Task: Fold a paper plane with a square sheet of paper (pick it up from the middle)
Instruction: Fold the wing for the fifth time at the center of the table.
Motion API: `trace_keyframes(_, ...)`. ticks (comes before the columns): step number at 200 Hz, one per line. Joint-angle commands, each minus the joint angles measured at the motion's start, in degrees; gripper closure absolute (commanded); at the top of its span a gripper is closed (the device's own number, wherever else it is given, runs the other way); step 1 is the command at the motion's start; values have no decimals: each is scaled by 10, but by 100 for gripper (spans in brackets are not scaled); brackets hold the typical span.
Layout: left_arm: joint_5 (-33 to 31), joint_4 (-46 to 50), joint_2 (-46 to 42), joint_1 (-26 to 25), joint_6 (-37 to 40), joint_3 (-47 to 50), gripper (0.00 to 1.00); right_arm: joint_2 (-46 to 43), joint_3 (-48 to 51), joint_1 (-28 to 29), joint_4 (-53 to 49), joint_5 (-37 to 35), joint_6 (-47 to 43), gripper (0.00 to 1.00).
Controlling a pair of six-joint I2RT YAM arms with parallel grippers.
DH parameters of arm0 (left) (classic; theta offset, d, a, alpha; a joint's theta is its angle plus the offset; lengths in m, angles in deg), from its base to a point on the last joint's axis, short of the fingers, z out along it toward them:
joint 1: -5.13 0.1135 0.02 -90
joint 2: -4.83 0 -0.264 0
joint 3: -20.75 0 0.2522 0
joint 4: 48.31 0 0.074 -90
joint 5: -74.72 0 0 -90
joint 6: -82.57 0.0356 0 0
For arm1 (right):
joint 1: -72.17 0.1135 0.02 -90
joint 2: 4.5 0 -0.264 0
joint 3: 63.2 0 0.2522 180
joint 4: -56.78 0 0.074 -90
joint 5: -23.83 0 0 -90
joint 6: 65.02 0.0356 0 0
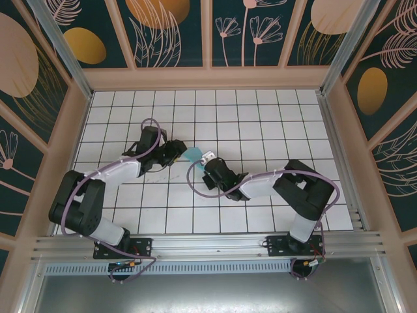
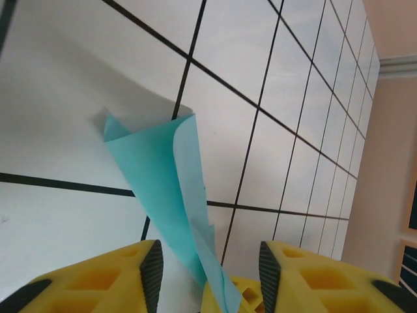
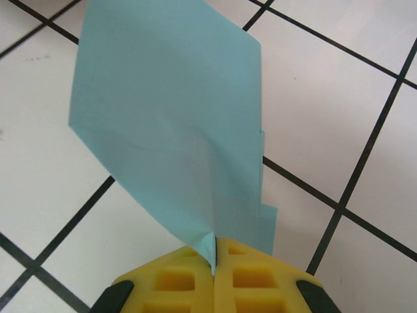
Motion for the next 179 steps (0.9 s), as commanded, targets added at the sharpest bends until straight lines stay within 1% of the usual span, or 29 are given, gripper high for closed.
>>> trace_keyframes(1, -16, 22, -21, 0, 18, -2, 52, -28, 12, -12, 8, 60, 29, 98)
trace_keyframes(42, -4, -31, -53, 0, 22, 41, 49, -33, 8, -38, 11, 149, 60, 99)
trace_keyframes(48, -3, -37, -58, 0, 23, 48, 49, -32, 7, -43, 10, 152, 65, 99)
trace_keyframes(53, -1, -46, -62, 0, 23, 56, 49, -31, 5, -46, 10, 174, 69, 99)
trace_keyframes(67, 11, -72, -71, 0, 19, 77, 49, -26, 2, -56, 12, 205, 79, 100)
trace_keyframes(90, 34, -115, -79, -2, 12, 109, 52, -16, -6, -72, 13, 260, 95, 100)
trace_keyframes(122, 43, -158, -85, -10, 4, 144, 56, 4, -22, -90, 15, 329, 117, 100)
trace_keyframes(157, 47, -184, -75, -19, -1, 161, 61, 21, -39, -91, 6, 349, 119, 99)
trace_keyframes(179, 44, -188, -61, -24, -3, 158, 65, 22, -42, -91, 2, 347, 115, 94)
